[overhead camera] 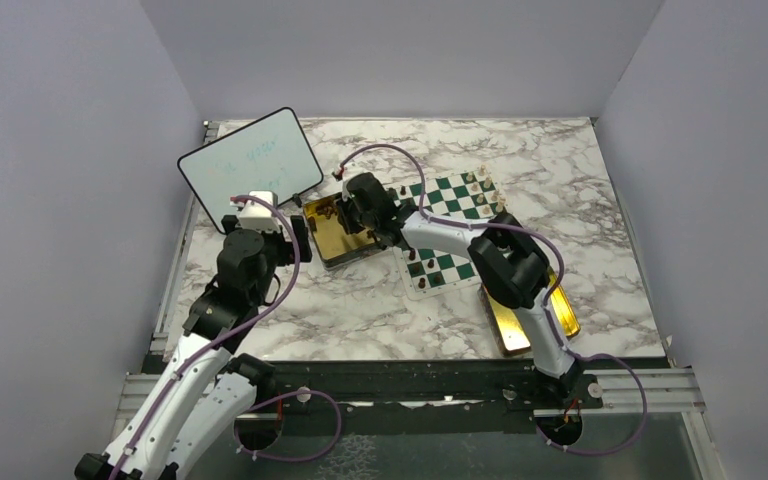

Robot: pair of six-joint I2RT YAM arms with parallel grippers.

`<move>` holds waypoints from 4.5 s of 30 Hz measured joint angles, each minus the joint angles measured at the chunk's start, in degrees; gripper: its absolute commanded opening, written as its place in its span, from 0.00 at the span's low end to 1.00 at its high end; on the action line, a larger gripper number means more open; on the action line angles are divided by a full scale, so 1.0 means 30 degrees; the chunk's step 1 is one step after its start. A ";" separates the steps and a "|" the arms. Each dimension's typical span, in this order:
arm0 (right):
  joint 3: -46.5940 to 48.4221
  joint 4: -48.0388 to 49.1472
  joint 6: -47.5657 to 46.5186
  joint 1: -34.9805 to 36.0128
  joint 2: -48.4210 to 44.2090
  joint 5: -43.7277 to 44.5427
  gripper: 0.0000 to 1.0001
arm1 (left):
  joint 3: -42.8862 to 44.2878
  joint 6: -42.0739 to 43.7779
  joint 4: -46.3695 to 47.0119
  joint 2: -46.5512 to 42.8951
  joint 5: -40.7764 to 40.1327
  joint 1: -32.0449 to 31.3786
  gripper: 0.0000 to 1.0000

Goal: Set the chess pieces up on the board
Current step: Pick up the chess piece from the storage box, then place the chess piece on the chessboard.

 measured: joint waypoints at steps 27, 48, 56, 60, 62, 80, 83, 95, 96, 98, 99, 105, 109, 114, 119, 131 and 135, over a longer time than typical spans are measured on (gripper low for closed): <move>0.2266 0.3045 -0.1508 -0.0036 0.3570 0.0291 0.32 | -0.0066 0.0007 0.0022 -0.0466 -0.0321 0.0000 0.98; 0.2382 0.3832 -0.2601 0.0175 0.3978 0.0940 0.08 | -0.0087 0.0007 0.0022 -0.0576 -0.0328 0.0000 0.98; 0.1392 0.4925 -0.2667 0.0197 0.3687 0.1122 0.01 | -0.0087 0.0007 0.0022 -0.0605 -0.0313 0.0000 0.97; 0.0430 0.4954 -0.2659 0.0189 0.2929 0.1151 0.01 | -0.0087 0.0000 0.0022 -0.0605 -0.0313 0.0000 0.97; -0.0233 0.4940 -0.2637 0.0197 0.2266 0.1115 0.01 | -0.0102 -0.0007 0.0022 -0.0605 -0.0313 0.0000 0.96; -0.4488 0.1989 -0.1129 0.0066 -0.5712 -0.1603 0.01 | -0.0991 0.0182 0.0794 -0.0634 0.1501 0.0000 0.89; -0.5865 0.0765 -0.0889 -0.0131 -0.7963 -0.2951 0.01 | -0.1202 0.0357 0.1377 -0.0699 0.3344 0.0000 0.86; -0.8189 -0.4357 0.0189 -0.0291 -1.4010 -0.8677 0.01 | -0.3453 0.9063 0.4167 -0.0991 1.6043 0.0015 0.75; -0.8189 -0.4838 0.0240 -0.0291 -1.4098 -0.9151 0.01 | -0.3453 0.9894 0.4299 -0.0845 1.6786 0.0015 0.73; -0.8189 -0.5756 0.0306 -0.0291 -1.4156 -1.0083 0.01 | -0.3446 1.1285 0.4444 -0.0583 1.7974 0.0007 0.72; -0.8189 -0.6193 0.0335 -0.0291 -1.4171 -1.0513 0.01 | -0.3424 1.2145 0.4495 -0.0408 1.8542 0.0007 0.71; -0.8189 -0.8131 0.0372 -0.0291 -1.4324 -1.2451 0.01 | -0.2849 1.6058 0.4138 0.1035 2.0764 0.0007 0.64; -0.8189 -0.8612 0.0211 -0.0291 -1.4418 -1.3100 0.01 | -0.1872 1.8090 0.3359 0.2382 2.2010 -0.0109 0.55; -0.8182 -0.8735 -0.0044 -0.0291 -1.4418 -1.3763 0.01 | -0.1239 1.9620 0.2492 0.3628 2.2877 -0.0590 0.53; -0.8007 -0.8735 -0.0073 -0.0291 -1.4331 -1.3814 0.01 | -0.0954 2.0611 0.1392 0.4095 2.3219 -0.1078 0.54; -0.7563 -0.8714 -0.0058 -0.0291 -1.3610 -1.4455 0.01 | -0.0809 2.1340 0.0437 0.4626 2.3299 -0.1909 0.40; -0.7519 -0.8735 -0.0058 -0.0291 -1.3573 -1.4549 0.01 | -0.0692 2.1274 0.0364 0.4896 2.3263 -0.1989 0.19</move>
